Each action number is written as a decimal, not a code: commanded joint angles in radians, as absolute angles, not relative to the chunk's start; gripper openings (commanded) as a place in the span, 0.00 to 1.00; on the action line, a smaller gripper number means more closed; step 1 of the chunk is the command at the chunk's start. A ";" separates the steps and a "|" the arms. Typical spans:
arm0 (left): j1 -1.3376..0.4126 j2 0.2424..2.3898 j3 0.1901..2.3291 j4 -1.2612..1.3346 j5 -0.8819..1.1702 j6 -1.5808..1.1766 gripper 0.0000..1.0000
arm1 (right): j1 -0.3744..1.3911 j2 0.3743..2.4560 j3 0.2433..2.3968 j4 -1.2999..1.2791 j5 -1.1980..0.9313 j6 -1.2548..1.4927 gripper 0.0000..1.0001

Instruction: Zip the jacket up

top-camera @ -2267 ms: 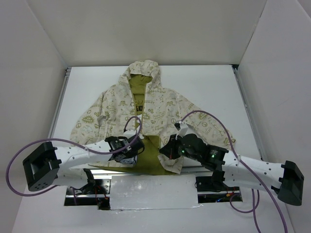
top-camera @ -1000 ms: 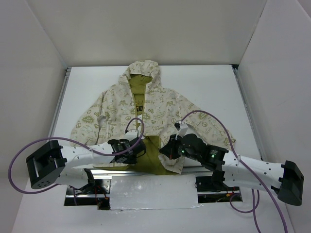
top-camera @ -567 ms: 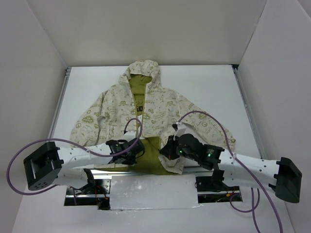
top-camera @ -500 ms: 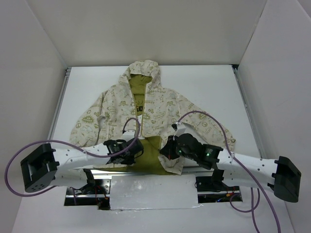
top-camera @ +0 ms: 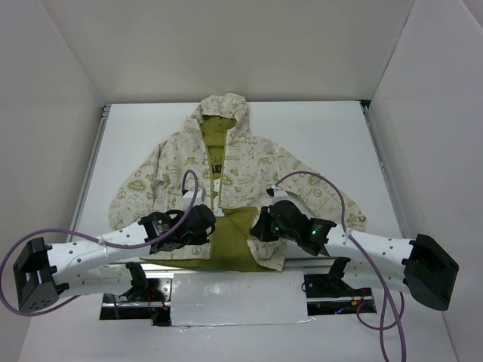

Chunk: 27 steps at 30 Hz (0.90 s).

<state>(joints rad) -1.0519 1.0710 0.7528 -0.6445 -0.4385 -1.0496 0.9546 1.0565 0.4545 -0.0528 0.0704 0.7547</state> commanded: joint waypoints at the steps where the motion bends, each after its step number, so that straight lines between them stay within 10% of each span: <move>1: -1.055 1.049 0.695 -0.608 -0.407 -1.035 0.22 | 0.948 1.062 0.465 -0.003 0.066 0.759 0.00; 8: -1.113 1.104 0.680 -0.716 -0.360 -1.138 0.58 | 0.946 1.055 0.474 -0.034 0.081 0.752 0.00; 27: -1.126 1.290 0.678 -0.594 -0.364 -1.144 0.54 | 0.939 1.097 0.479 -0.011 0.045 0.746 0.00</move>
